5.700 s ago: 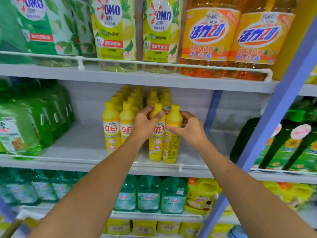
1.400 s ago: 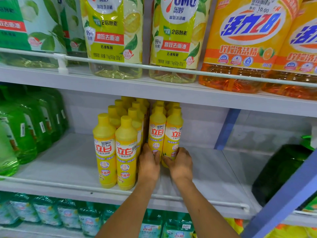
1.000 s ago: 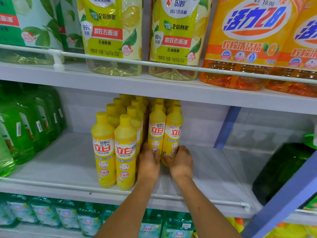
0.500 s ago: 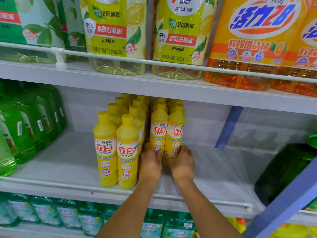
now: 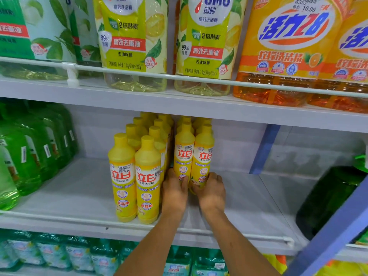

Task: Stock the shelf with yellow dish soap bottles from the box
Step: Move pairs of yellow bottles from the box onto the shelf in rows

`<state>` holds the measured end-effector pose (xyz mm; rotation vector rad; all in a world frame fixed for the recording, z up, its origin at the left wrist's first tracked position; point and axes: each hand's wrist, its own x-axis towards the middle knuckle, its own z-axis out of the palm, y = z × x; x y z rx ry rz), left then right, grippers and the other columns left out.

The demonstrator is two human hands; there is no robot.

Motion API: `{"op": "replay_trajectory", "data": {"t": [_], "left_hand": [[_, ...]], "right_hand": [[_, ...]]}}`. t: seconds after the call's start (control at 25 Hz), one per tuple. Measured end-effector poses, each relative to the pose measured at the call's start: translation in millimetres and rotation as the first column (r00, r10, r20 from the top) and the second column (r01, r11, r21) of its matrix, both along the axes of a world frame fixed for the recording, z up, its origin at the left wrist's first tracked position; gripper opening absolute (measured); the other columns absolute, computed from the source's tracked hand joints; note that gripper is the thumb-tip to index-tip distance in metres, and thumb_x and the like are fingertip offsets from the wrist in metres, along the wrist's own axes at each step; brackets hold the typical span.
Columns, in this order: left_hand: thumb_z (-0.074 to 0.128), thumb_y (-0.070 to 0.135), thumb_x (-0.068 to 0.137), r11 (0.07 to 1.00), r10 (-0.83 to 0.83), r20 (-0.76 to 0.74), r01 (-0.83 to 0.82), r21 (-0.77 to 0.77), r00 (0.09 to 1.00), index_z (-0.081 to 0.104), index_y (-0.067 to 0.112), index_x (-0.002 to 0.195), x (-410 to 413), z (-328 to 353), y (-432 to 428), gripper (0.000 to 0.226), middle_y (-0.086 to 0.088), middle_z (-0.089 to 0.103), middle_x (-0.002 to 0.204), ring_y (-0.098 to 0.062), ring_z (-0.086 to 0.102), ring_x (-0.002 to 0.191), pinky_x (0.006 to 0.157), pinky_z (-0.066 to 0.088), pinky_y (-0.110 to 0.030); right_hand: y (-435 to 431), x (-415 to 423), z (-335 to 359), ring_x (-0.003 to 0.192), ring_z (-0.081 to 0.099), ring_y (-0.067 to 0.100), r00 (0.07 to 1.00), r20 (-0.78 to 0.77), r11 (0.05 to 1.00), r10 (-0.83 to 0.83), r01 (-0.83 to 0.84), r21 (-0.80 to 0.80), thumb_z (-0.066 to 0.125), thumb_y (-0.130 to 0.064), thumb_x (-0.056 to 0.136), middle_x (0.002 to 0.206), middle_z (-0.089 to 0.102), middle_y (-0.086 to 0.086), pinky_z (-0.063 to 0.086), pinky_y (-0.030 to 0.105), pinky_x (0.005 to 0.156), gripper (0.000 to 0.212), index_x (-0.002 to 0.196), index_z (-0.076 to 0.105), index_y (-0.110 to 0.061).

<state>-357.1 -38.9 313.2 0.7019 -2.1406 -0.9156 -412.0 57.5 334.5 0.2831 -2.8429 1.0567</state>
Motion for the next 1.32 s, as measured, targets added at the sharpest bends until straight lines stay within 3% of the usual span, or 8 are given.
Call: {"op": "replay_trajectory", "data": {"t": [0.12,0.32,0.52,0.72,0.88,1.0,1.16,1.32], "left_hand": [[0.055,0.042,0.099,0.999,-0.026,0.074,0.023,0.033,0.997,0.055,-0.004,0.125,-3,-1,-1,0.053,-0.028,0.065,0.116,-0.045,0.063,0.104,0.089,0.052,-0.049],[0.054,0.039,0.099,0.996,-0.086,0.245,0.075,0.054,0.966,0.040,-0.004,0.139,2,13,1,0.060,-0.025,0.056,0.136,-0.041,0.055,0.124,0.100,0.045,-0.046],[0.062,0.035,0.093,0.970,-0.182,0.457,0.235,-0.062,0.871,0.038,0.007,0.138,39,38,12,0.058,-0.020,0.057,0.133,-0.040,0.058,0.120,0.096,0.049,-0.046],[0.061,0.044,0.091,0.770,-0.244,0.696,0.571,-0.285,0.676,0.036,0.015,0.145,105,56,25,0.066,-0.017,0.042,0.143,-0.036,0.043,0.132,0.107,0.042,-0.045],[0.056,0.047,0.095,0.637,-0.193,0.763,0.670,-0.380,0.616,0.020,0.016,0.156,173,59,32,0.077,-0.019,0.026,0.157,-0.037,0.027,0.144,0.116,0.031,-0.047],[0.056,0.047,0.095,0.604,-0.169,0.782,0.690,-0.398,0.599,0.023,0.016,0.154,237,50,33,0.075,-0.017,0.035,0.151,-0.037,0.035,0.140,0.112,0.035,-0.048],[0.057,0.050,0.092,0.632,-0.177,0.805,0.692,-0.349,0.567,0.028,0.014,0.151,321,5,21,0.076,-0.018,0.046,0.143,-0.037,0.043,0.133,0.110,0.038,-0.050],[0.056,0.051,0.094,0.696,-0.191,0.908,0.704,-0.143,0.374,0.022,0.016,0.155,385,-64,15,0.078,-0.017,0.038,0.152,-0.038,0.036,0.140,0.113,0.034,-0.052]], "right_hand": [[0,-1,-2,0.107,0.062,0.032,1.000,0.000,1.000,0.001,-0.001,-0.009,0.078,-0.048,0.080,0.118,0.057,0.011,0.049,0.035,0.085,0.058,0.119,0.056,-0.011],[12,7,2,0.113,0.058,0.033,0.998,-0.005,0.998,0.060,-0.060,0.035,0.068,-0.061,0.083,0.122,0.055,0.012,0.049,0.038,0.090,0.067,0.124,0.055,-0.011],[58,24,27,0.134,0.040,0.034,0.961,-0.010,0.892,0.276,-0.253,0.375,0.057,-0.051,0.095,0.145,0.044,0.015,0.039,0.038,0.105,0.067,0.143,0.041,-0.007],[93,83,52,0.143,0.033,0.032,0.916,0.022,0.785,0.401,-0.356,0.507,0.050,-0.062,0.094,0.155,0.037,0.013,0.037,0.043,0.114,0.074,0.150,0.036,-0.016],[115,151,55,0.141,0.036,0.031,0.923,-0.051,0.774,0.381,-0.288,0.564,0.046,-0.068,0.093,0.155,0.039,0.011,0.037,0.044,0.113,0.077,0.151,0.035,-0.019],[123,213,43,0.141,0.037,0.033,0.930,-0.072,0.751,0.361,-0.244,0.614,0.045,-0.069,0.093,0.155,0.039,0.012,0.038,0.046,0.113,0.079,0.151,0.038,-0.016],[120,293,1,0.136,0.041,0.034,0.926,0.001,0.697,0.377,-0.284,0.658,0.045,-0.068,0.093,0.148,0.046,0.013,0.042,0.047,0.109,0.078,0.149,0.041,-0.014],[118,347,-64,0.142,0.036,0.034,0.907,0.206,0.648,0.367,-0.408,0.643,0.044,-0.067,0.095,0.154,0.040,0.013,0.043,0.052,0.108,0.078,0.152,0.036,-0.014]]}}
